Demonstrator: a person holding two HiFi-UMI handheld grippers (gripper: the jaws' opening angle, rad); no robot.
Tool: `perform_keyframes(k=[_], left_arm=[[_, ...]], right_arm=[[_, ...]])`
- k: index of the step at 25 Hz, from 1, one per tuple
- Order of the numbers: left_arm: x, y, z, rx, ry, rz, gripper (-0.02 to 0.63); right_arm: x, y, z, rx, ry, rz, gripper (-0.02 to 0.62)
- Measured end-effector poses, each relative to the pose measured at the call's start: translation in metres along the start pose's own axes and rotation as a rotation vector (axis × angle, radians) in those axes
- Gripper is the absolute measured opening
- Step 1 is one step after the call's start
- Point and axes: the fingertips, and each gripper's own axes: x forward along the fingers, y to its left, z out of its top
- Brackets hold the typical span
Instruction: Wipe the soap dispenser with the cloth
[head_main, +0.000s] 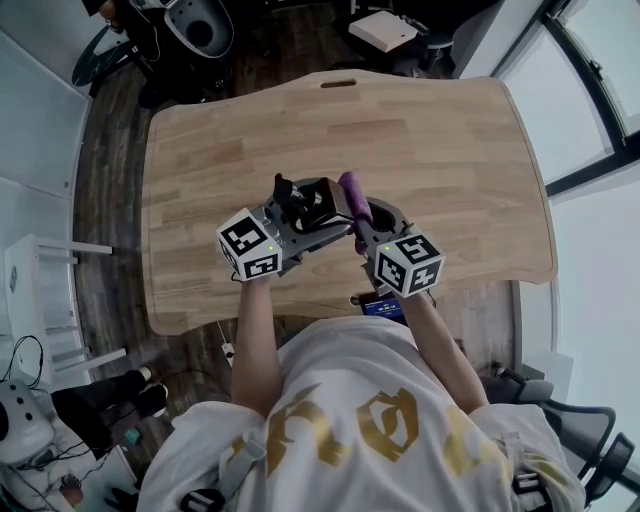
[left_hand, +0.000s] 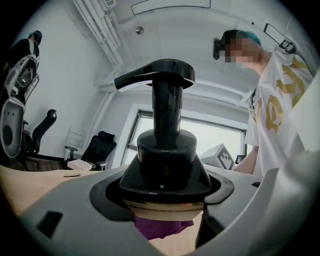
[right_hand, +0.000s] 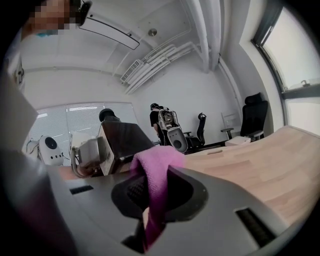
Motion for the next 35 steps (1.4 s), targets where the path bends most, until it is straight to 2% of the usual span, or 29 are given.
perform_keyframes(k=[9,18,29,32,35], left_arm=[[0.008,0.004,0.002,-0.018,-0.025,0.0,0.357],[0.003,0.015,0.002,-0.045,-0.05,0.045,0.357],[0.002,0.019,-0.017,-0.074,-0.005,0.045,0.357],[0.003,0.021,-0.032,-0.055,0.059,0.068,0.357],[0.002,0.026,-0.055,-0.048,0.122,0.104,0.357]], right_arm=[[0.009,0.021,-0.019,-0.039,0.063,0.05,0.034],[0.015,0.04,-0.032,-0.068,0.111,0.112,0.034],[0.004,-0.012,-0.003,0.046,-0.006,0.0,0.034],[0.0,-0.02,0.007,0.061,-0.055,-0.009,0.034],[0.001,-0.03,0.007,0.011,-0.038,-0.042,0.034]])
